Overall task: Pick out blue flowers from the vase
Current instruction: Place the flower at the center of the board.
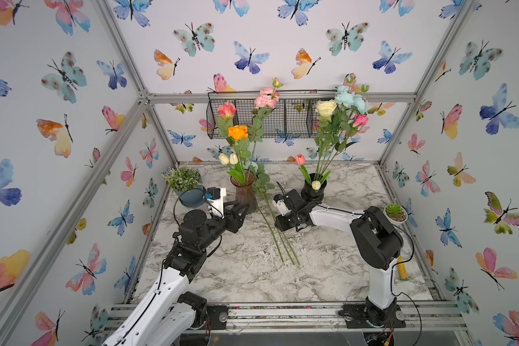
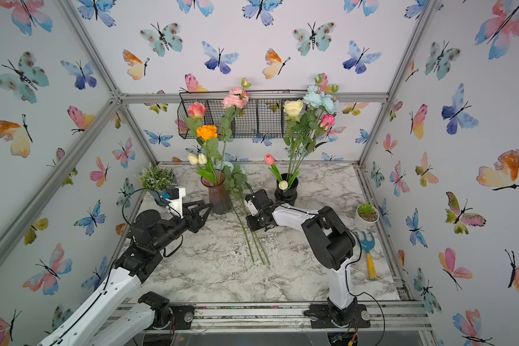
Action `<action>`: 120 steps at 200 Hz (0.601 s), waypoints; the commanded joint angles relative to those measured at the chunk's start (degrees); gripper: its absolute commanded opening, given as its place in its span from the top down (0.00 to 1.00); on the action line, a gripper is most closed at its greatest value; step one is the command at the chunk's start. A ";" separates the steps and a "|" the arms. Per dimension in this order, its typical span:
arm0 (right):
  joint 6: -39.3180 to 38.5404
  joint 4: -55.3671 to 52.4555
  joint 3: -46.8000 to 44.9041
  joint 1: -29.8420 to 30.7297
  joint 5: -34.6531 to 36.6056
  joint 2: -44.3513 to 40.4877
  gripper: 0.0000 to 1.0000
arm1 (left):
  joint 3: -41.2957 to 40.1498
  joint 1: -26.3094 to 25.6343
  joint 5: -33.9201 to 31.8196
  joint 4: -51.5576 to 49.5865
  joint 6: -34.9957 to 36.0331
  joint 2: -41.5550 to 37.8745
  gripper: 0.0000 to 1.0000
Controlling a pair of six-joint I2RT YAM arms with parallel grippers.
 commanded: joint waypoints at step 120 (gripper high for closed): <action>1.01 -0.61 -11.57 1.51 6.56 -24.66 0.66 | 1.83 0.20 3.56 0.75 0.34 1.86 0.52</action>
